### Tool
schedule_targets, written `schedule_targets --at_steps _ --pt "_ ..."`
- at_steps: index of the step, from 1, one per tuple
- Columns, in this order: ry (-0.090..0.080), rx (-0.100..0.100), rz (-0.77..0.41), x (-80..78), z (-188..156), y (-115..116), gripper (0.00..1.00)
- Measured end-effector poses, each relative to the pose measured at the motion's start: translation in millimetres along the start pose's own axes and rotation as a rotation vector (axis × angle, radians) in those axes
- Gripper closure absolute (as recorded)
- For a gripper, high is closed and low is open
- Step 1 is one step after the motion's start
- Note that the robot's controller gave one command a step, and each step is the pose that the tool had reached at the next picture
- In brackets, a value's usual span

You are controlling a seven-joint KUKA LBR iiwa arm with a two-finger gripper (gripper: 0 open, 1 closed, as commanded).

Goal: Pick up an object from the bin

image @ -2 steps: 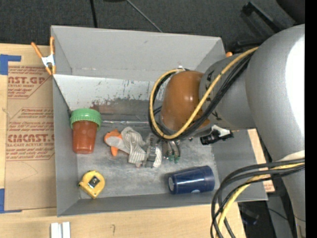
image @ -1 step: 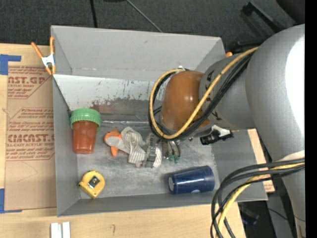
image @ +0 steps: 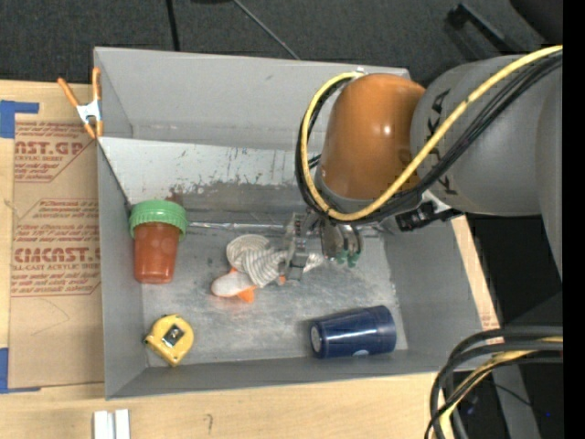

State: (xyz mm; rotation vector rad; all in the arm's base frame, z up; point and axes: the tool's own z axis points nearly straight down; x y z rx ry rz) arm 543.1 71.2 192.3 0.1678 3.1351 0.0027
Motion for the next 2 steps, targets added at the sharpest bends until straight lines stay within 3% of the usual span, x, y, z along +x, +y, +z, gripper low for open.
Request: schedule_targets --at_steps 1,2 --pt "0.0 0.0 0.0 0.0 0 0 1.0" --pt "0.0 0.0 0.003 16.4 -98 10 1.0"
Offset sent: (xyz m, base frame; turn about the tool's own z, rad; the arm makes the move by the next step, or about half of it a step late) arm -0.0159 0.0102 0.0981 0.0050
